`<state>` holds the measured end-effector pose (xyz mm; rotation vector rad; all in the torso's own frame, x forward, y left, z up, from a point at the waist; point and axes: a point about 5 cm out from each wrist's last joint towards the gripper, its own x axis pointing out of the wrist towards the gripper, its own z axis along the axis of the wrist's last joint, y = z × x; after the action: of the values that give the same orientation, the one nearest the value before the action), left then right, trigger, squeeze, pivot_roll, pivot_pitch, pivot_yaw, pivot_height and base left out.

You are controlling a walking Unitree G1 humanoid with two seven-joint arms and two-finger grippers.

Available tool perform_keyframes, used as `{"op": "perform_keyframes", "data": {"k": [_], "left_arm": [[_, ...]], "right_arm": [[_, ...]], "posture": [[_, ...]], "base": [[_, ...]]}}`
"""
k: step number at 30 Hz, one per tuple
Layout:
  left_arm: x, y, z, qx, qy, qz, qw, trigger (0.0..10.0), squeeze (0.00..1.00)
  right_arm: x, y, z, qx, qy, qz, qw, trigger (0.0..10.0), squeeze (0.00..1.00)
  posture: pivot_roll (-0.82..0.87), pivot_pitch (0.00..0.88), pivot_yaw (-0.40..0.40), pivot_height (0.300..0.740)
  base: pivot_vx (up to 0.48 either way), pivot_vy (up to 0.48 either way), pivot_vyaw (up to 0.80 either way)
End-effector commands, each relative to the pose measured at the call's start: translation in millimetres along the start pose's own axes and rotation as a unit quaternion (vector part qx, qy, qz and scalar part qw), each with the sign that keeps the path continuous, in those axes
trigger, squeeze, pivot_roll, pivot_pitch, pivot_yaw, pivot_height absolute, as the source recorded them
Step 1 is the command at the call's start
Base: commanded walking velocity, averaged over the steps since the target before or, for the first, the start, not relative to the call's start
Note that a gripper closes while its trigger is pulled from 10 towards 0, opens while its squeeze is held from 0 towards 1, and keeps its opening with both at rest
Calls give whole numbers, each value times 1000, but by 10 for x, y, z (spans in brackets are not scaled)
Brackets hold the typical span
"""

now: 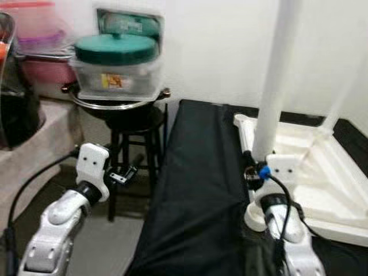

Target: Building children table

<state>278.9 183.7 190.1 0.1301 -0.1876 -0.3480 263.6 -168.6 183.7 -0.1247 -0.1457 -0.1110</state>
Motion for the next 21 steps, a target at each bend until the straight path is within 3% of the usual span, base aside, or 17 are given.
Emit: {"op": "perform_keyframes", "data": {"k": [1, 7, 10, 11, 13, 16, 19, 21], "left_arm": [[23, -61, 6, -6, -2, -11, 1000, 10000, 0], [26, -49, 26, 0, -8, -24, 1000, 10000, 0], [56, 49, 113, -42, -23, -30, 998, 10000, 0], [56, 49, 113, -42, -23, -30, 998, 10000, 0], [106, 108, 206, -89, -38, -42, 994, 10000, 0], [123, 123, 249, -111, -44, -52, 991, 10000, 0], [118, 164, 375, -163, -61, -90, 981, 10000, 0], [100, 179, 400, -169, -65, -99, 978, 10000, 0]], "right_arm": [[-4, -20, -7, 2, 1, 9, 1000, 10000, 0], [-23, 139, 44, 26, -19, 85, 996, 10000, 0], [-110, 331, 75, 31, -30, 191, 981, 10000, 0], [-110, 331, 75, 31, -30, 191, 981, 10000, 0], [-170, 426, 32, -15, -33, 241, 970, 10000, 0], [-181, 442, 7, -28, -32, 251, 967, 10000, 0], [-139, 391, -45, -55, -26, 248, 967, 10000, 0], [-117, 356, -56, -64, -25, 245, 967, 10000, 0]], "posture": [[27, 0, -73, 740], [25, 0, -73, 740], [25, 0, -74, 740], [25, 0, -74, 740], [30, 0, -73, 740], [30, 0, -73, 740], [31, 0, -72, 740], [34, 0, -73, 740]], "base": [[0, 0, 0], [0, 0, 0], [0, 0, 0], [0, 0, 0], [0, 0, 0], [0, 0, 0], [0, 0, 0], [0, 0, 0]]}}
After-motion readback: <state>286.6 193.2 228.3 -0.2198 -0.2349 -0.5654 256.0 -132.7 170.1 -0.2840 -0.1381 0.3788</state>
